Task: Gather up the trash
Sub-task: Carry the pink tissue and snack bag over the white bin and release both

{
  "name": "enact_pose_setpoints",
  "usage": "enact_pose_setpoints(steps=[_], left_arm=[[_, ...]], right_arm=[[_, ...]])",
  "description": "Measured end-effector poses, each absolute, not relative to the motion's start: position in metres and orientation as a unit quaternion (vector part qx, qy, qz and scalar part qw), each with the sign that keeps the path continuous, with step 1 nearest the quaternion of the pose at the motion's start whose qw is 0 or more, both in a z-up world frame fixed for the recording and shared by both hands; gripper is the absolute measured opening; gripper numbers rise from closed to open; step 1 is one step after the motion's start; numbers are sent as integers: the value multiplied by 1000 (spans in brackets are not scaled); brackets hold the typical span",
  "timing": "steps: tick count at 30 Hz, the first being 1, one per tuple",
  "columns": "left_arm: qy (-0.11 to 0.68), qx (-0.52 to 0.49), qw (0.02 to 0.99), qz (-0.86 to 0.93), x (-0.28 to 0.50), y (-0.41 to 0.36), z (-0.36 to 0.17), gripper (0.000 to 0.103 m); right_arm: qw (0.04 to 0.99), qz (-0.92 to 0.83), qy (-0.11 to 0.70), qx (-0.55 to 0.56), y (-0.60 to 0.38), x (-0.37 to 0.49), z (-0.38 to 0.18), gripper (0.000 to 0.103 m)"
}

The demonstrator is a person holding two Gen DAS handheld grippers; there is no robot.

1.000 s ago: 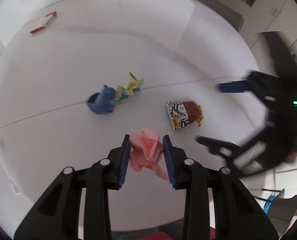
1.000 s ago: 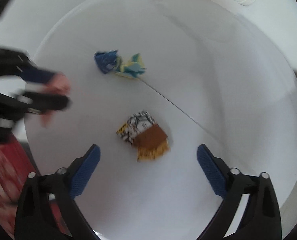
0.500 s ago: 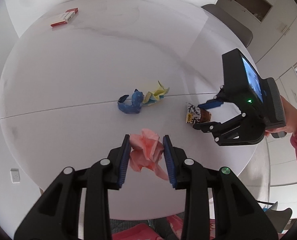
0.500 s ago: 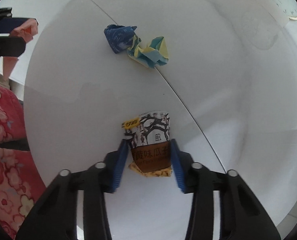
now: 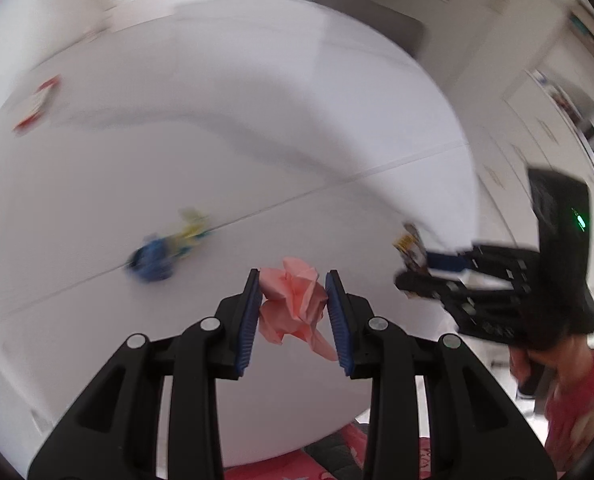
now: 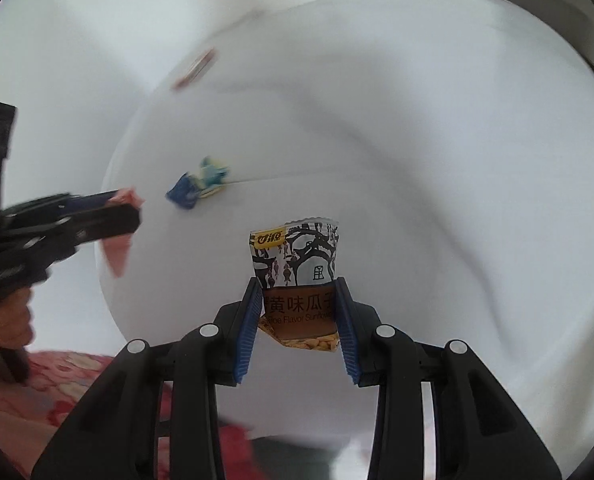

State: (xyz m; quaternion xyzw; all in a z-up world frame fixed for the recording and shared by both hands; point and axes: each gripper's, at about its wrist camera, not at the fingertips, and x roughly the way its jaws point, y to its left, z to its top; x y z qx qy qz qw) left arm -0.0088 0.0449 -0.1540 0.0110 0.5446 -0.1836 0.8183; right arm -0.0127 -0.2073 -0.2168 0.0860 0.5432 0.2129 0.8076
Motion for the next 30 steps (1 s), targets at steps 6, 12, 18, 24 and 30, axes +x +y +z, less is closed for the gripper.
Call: enact_pose_setpoints(steps=[6,12,18,24,30], left_arm=[[542,65,787,-288,-28,-35,-153,32],[552,109,739,-372,-57,-104,-164,32],[566,175,691,-414,-88,-170,-203,32],[580,208,669,-416,-106,-209,-242,32],[595,235,657,-400,-116,-237,-290,32]], right_arm=[[815,92,558,125,-288,-93,-231,37],[808,-7,558,188,-340,-155,-260,37],[799,-52,560,211,-349,-176,-277,37],[786,-82,573,219,-374,-201,-291,37],[777,-96,580,225,-392,-216,-303,37]])
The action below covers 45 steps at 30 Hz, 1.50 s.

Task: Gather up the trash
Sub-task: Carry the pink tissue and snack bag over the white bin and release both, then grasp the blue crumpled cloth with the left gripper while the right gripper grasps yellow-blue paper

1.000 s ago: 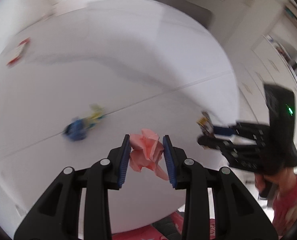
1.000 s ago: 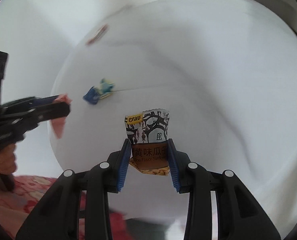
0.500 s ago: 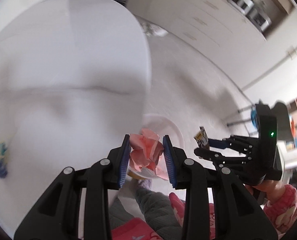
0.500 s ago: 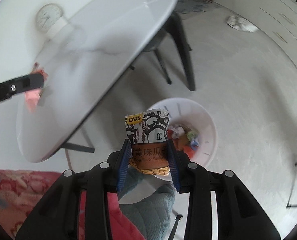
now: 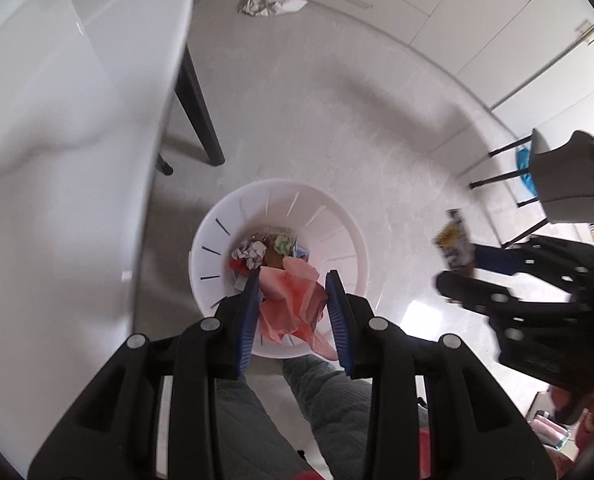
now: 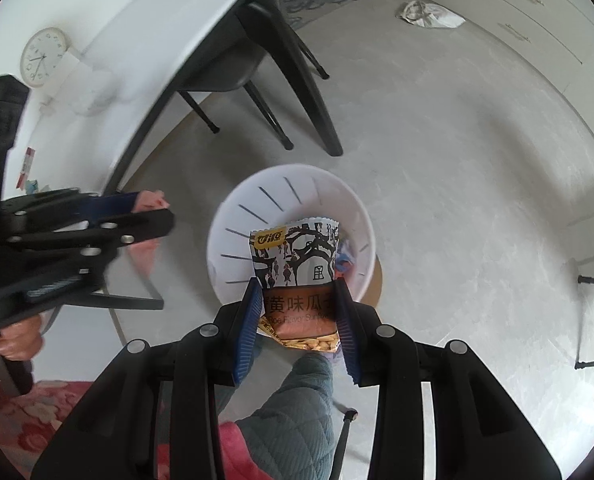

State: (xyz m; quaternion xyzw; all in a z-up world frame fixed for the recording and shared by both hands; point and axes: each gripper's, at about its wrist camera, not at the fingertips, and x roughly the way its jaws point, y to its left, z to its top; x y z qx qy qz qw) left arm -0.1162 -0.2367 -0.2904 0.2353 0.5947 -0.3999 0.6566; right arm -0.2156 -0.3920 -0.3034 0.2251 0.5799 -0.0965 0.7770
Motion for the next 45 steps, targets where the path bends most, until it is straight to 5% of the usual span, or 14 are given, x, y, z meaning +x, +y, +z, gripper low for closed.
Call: enact_pose_setpoints(steps=[16,19,25,36,39,41,45], left_arm=[[641,268,622,-362,-123,-260,-417,32],[650,259,618,-359,-123,-256,-422,40],[622,238,647,-371,-129,-242,-376,72],[568,194,705,-379,-141,-191,-246,93],[569,181,716,-362,-136,-179,-224,95],[565,177,727,-348,-131,-169,-213,95],[563,165,741,-328,-122,-155,-200,95]], right_arm=[[763,-92,603,215,-403,-225,-335,37],[764,-94,602,214,-404,-225,-335,37],[760,-95,608,210,-406,-219,-343,37],[750,-45,628,199,-390,-174,-376,40],[741,-26,640,201,-377,-161,-390,63],[734,-32,650,194,-369,-155,-396,91],[724,-36,663,189,-361,-151,-392,93]])
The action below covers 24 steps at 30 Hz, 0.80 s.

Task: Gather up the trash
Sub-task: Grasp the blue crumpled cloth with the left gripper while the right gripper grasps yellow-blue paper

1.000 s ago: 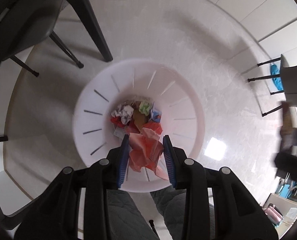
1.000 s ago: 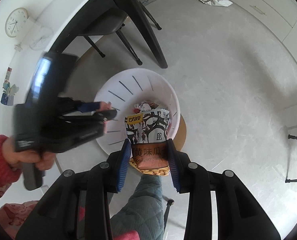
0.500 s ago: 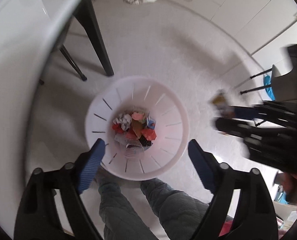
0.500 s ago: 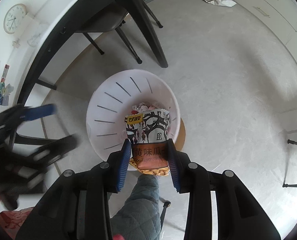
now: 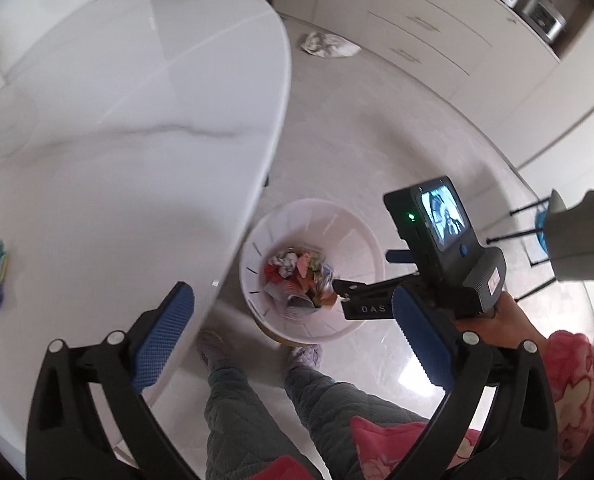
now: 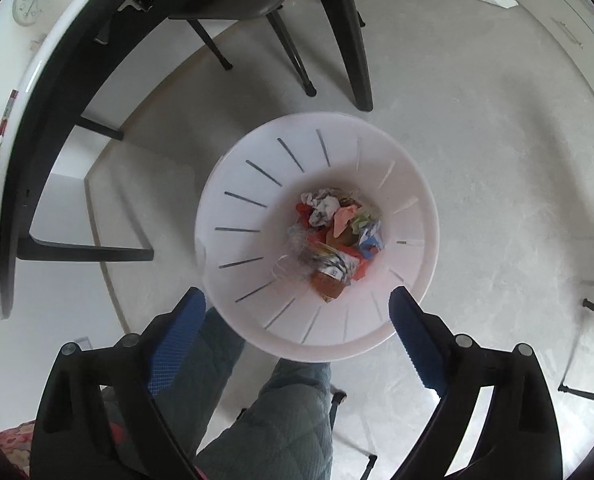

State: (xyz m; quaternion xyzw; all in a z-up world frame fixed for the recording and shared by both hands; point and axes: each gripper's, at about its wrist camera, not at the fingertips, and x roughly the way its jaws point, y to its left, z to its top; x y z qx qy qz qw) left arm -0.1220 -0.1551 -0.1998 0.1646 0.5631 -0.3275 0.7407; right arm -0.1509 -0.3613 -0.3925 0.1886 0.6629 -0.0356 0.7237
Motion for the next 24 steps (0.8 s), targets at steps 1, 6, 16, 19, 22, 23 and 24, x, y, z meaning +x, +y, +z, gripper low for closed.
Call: enact_pose_setpoints(steps=[1,6,16,19,22,23,24], left_arm=[[563,161,742,-326,-120,-153,-199,95],[552,161,755,-316,-116,-139,-185,95],[503,142,814,-254,-81,-67,-140,95],[496,131,832,-212,-59,-32,-135,95],[500,117,841,-171,-36,11,-140,95],[503,114,842,-156,-28,24,-144,95],[506,109,845,-138,-19,41,-149,95]], right_arm=[[724,-39,663,187,-360,-150,-386,95],[748,-49,638,176,-355,-148,-337,97],[820,-19,556,133,-305,-120,-206,100],[833,4,540,120,-280,-97,-191,100],[837,21,537,102,-254,-73,-187,100],[837,29,537,99,-244,-64,-187,100],[837,36,537,99,-236,-56,-188,100]])
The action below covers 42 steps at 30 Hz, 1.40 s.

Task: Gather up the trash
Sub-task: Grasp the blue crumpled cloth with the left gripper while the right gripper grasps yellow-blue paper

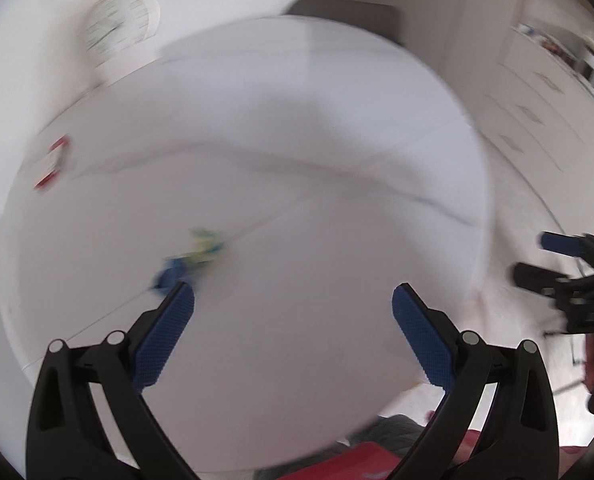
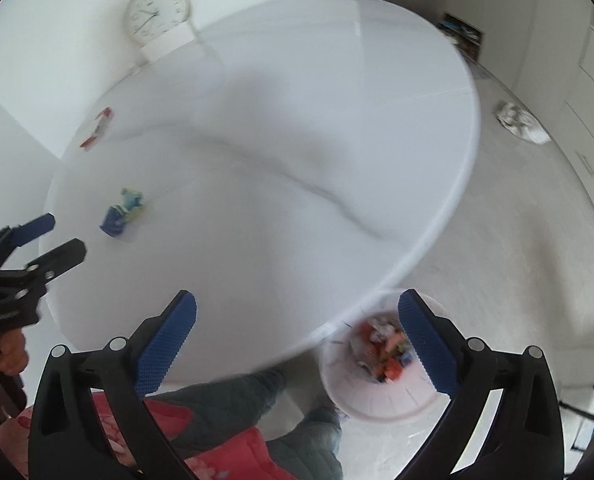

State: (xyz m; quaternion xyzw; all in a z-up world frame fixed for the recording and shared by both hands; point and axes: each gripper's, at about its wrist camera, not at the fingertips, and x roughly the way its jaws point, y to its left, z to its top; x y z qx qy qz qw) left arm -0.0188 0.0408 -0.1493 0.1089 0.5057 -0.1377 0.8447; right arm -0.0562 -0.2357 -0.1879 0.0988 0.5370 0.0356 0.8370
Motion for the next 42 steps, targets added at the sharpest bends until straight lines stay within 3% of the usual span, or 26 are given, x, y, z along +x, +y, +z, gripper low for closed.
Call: enact_pose_setpoints(steps=[9,19,26,37,42], left_arm=[[542,77,832,-87,46,131,-207,94],[576,71,804,-129,76,145,-257,63],[578,71,798,-156,77,149,-260,42],[579,35,804,-131,61,169,-231,38],[572,28,813,-104,58,174,-215,36]], right_arm=[[827,71,554,73,-157,-7,-200,100],[811,86,576,45,-102,25,-215,100],[808,100,579,33,-81,38,-221,100],[796,160,583,10,-41,68,-244,100],[787,165,594,1,-23,87,-260,92]])
